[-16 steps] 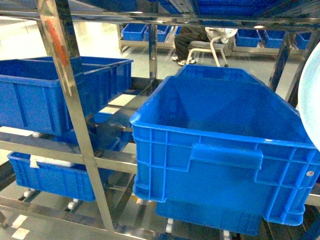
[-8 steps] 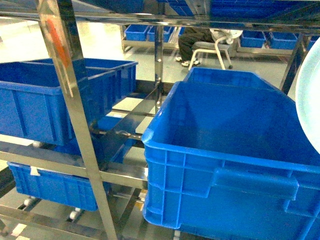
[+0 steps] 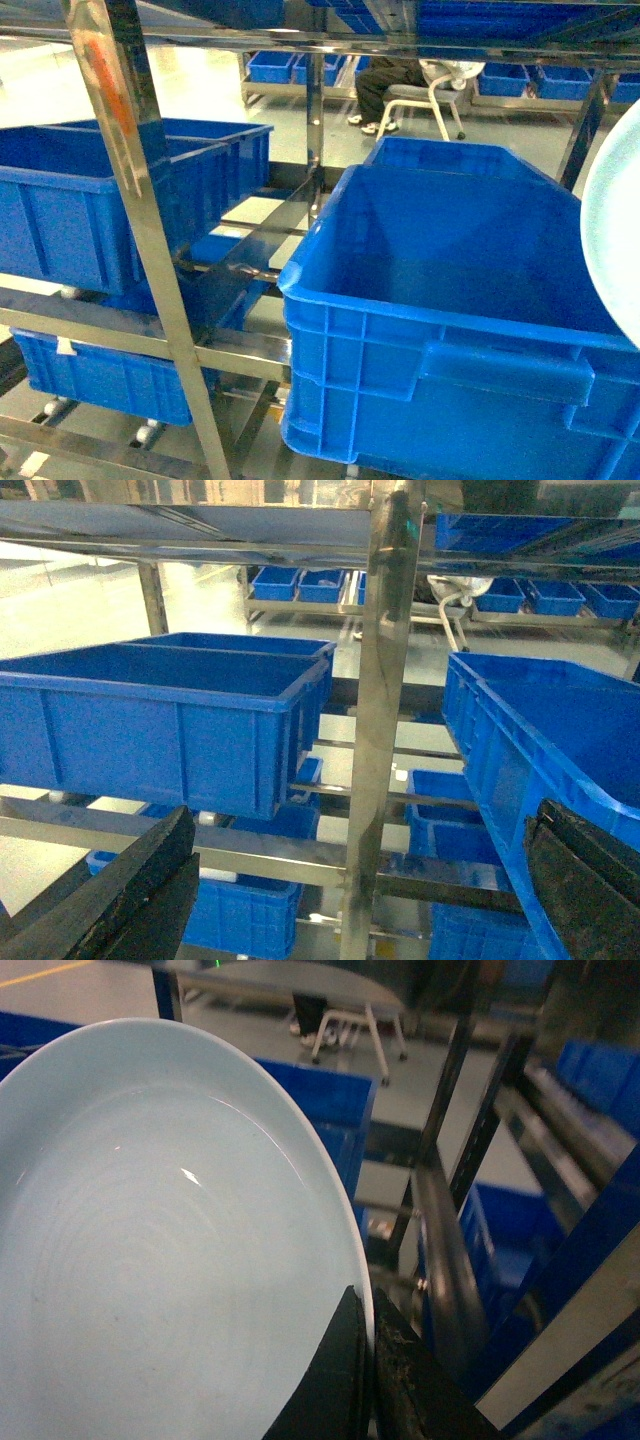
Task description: Place blue tray on left shelf second layer neatly
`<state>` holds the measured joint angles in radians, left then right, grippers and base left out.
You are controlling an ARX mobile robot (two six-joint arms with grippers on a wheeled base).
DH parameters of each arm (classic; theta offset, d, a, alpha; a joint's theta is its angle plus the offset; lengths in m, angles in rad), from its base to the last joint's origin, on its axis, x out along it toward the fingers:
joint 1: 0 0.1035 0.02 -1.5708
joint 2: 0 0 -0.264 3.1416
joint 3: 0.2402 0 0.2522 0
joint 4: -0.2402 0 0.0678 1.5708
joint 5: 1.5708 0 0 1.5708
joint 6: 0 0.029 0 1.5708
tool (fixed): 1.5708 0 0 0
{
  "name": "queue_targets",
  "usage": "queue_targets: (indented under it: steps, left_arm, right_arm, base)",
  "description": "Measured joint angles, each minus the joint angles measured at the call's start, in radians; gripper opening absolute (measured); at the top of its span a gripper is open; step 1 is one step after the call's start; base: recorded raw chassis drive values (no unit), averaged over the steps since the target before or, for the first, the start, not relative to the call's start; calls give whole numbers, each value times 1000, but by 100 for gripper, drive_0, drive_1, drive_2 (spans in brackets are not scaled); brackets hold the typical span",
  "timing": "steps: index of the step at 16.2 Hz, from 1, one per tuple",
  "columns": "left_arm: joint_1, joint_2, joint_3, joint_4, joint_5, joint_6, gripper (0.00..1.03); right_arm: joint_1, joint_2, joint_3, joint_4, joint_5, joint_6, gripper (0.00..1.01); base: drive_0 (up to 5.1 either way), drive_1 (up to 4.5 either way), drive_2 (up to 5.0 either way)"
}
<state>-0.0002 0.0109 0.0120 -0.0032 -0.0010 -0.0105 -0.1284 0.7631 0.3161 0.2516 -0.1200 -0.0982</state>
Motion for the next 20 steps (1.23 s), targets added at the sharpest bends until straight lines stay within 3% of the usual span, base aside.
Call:
queue_targets:
  steps: [2,4,6,10,13,16,18,20]
  left_arm:
    - [0,0,0,0,0,0,98]
    - [0,0,0,0,0,0,98]
    - [0,0,0,0,0,0,98]
    - [0,0,0,0,0,0,98]
    - [0,0,0,0,0,0,98]
    - [0,0,0,0,0,0,98]
    - [0,0,0,0,0,0,98]
    - [0,0,0,0,0,0,98]
  right_arm:
    - [-4,88,45,-62,-35,92,2]
    - [-3,135,65,-57,-44,139,2]
    - [-3,296,129,16,-42,250,2]
    - [13,518,196,86,-21,390,2]
    - [49,626,218,214,35,500,2]
    - [118,744,248,319,153,558,2]
    - [135,711,246,333,128,577,26]
    - [90,487,174,207,40,571,52]
  base:
    - [0,0,0]
    - [0,0,0]
    - [0,0,0]
    - [0,0,0]
    - [0,0,0]
    - [0,0,0]
    - [0,0,0]
    - [0,0,0]
